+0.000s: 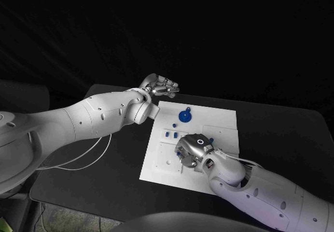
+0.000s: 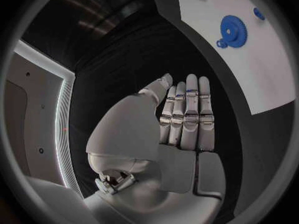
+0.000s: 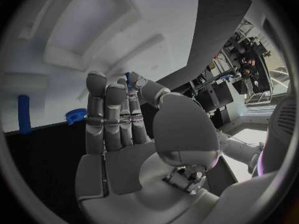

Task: Assemble the parts on the task board

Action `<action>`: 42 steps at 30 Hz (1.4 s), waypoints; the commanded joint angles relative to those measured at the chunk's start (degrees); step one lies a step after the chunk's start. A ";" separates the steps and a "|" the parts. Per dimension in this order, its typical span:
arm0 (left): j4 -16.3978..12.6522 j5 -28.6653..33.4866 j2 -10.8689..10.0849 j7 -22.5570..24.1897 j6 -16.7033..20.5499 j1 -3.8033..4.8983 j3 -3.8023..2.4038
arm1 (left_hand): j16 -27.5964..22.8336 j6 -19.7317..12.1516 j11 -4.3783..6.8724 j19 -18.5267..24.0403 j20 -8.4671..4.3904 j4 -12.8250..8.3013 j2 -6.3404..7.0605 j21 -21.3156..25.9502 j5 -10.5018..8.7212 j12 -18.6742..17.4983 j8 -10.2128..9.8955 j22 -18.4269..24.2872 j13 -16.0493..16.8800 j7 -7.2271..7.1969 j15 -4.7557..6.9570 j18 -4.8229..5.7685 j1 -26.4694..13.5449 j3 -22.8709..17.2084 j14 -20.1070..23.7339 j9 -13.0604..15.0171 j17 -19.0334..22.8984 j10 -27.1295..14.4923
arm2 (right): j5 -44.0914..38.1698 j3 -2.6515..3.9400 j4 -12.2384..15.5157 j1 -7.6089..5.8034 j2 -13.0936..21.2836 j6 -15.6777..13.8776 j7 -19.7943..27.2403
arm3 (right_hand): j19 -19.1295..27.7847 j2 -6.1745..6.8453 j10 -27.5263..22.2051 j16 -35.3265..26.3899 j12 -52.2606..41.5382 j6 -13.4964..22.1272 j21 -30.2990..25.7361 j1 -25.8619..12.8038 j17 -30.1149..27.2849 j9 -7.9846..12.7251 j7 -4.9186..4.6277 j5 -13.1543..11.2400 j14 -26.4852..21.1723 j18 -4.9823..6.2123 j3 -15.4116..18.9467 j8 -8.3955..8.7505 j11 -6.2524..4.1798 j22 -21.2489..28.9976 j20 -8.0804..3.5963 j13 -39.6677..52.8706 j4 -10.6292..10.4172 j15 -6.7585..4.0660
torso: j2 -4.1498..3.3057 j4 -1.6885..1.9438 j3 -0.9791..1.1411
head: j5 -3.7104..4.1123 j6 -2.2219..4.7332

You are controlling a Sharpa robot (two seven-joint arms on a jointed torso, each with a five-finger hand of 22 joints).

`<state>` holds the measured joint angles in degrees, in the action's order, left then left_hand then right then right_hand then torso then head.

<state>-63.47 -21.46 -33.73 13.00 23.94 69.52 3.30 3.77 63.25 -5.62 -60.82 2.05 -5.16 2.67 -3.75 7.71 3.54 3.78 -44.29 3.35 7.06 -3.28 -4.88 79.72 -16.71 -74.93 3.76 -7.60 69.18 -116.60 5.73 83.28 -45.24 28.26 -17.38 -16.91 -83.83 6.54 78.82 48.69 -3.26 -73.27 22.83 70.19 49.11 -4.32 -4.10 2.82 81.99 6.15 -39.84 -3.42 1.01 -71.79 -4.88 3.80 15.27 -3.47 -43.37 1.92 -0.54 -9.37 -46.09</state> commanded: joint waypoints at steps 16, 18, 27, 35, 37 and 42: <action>-0.03 0.34 0.27 0.07 -1.43 0.08 -0.05 | -0.16 0.13 0.04 -0.15 0.33 0.51 -0.60 -0.21 -0.41 -0.10 -0.12 0.68 0.01 0.13 -0.27 0.65 -0.05 0.18 0.45 -0.02 0.11 -0.56 | 0.15 -1.52 -1.17 0.19 -0.77 -0.11 -0.85 | -2.54 3.10 -4.84 -0.28 -0.25 6.95 -2.38 -0.95 -0.42 0.49 -1.61 0.32 0.10 1.45 2.21 -0.20 1.55 1.19 1.04 -0.19 -2.13 0.95 | 0.02 -0.05 0.05 | -0.07 -0.10; -0.03 0.34 0.24 0.03 -1.45 0.08 -0.05 | -0.16 0.13 0.04 -0.15 0.33 0.51 -0.60 -0.21 -0.41 -0.10 -0.12 0.68 0.01 0.13 -0.27 0.65 -0.05 0.18 0.45 -0.02 0.11 -0.56 | 0.30 -1.54 -1.05 0.19 -0.66 -0.72 -0.98 | -2.57 4.10 -5.73 -0.32 -0.26 7.83 -2.59 -1.17 -0.61 0.53 -1.63 0.25 0.14 1.55 2.61 -0.18 1.78 1.54 1.13 -0.20 -2.67 1.08 | 0.01 -0.08 0.05 | -0.01 -0.11; -0.03 0.34 0.09 -0.21 -1.65 0.09 -0.05 | -0.16 0.10 -0.03 -0.11 0.40 0.62 -0.53 -0.18 -0.54 -0.10 -0.13 1.21 0.01 0.19 -0.34 0.64 0.00 0.21 0.64 -0.03 0.16 -0.77 | 0.92 -1.56 0.79 0.18 0.67 -2.92 -1.54 | -2.51 6.99 -9.69 -0.57 -0.24 10.65 -4.10 -0.69 -1.47 0.53 -1.19 0.23 -0.14 2.25 5.71 -0.17 2.75 3.86 1.66 -0.18 -4.38 1.58 | 0.01 -0.06 0.11 | 0.19 0.05; 0.08 0.34 -0.15 -0.35 -1.71 0.09 -0.05 | -0.16 0.10 -0.03 -0.11 0.40 0.62 -0.53 -0.18 -0.54 -0.10 -0.13 1.21 0.01 0.19 -0.34 0.64 0.00 0.21 0.64 -0.03 0.16 -0.77 | 1.10 -0.52 4.55 0.09 3.68 -3.34 -2.10 | -2.51 7.29 -10.14 -0.48 -0.26 10.43 -3.97 0.18 -2.02 0.52 -1.05 0.15 -0.21 2.40 7.14 -0.19 2.87 5.14 1.83 -0.17 -4.89 1.70 | 0.05 -0.15 0.04 | 0.65 0.46; 0.16 0.34 -0.16 -0.34 -1.74 0.09 -0.05 | -0.16 0.10 -0.03 -0.11 0.40 0.62 -0.53 -0.18 -0.54 -0.10 -0.13 1.21 0.01 0.19 -0.34 0.64 0.00 0.21 0.64 -0.03 0.16 -0.77 | 1.29 0.25 5.33 0.04 4.58 -3.11 -2.17 | -2.51 7.38 -10.00 -0.40 -0.26 10.28 -3.70 0.14 -2.07 0.52 -1.02 0.16 -0.18 2.37 6.71 -0.19 2.83 5.23 1.82 -0.18 -4.98 1.70 | 0.07 -0.15 0.02 | 0.79 0.55; 0.42 0.34 -0.30 -0.31 -1.74 0.09 -0.04 | -0.16 0.10 -0.03 -0.11 0.40 0.62 -0.53 -0.18 -0.54 -0.10 -0.13 1.21 0.01 0.19 -0.34 0.64 0.00 0.21 0.64 -0.03 0.16 -0.77 | 5.80 4.32 6.60 -0.06 7.66 -1.72 -1.08 | -2.45 6.98 -7.58 -0.23 -0.23 9.44 -3.10 -0.09 -2.15 0.51 -1.54 0.26 -0.24 2.05 4.68 -0.20 2.26 5.35 1.52 -0.20 -5.39 1.37 | 0.14 -0.18 0.02 | 1.13 0.87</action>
<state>-63.08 -21.40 -34.03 12.45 22.92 69.53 3.31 3.77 63.25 -5.63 -60.82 2.05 -4.94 2.67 -3.75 7.49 3.54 3.78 -43.14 3.35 7.06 -3.49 -4.88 79.72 -16.50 -74.72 3.76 -7.50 68.77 -114.25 9.58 89.57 -45.21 35.26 -20.10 -18.50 -83.83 13.81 70.86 48.47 -3.61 -63.40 19.50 70.06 47.01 -3.86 -5.64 3.11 81.88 7.47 -34.77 -3.77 3.31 -66.44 -3.46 3.59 9.80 -2.15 -43.30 1.77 -0.49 -8.49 -45.40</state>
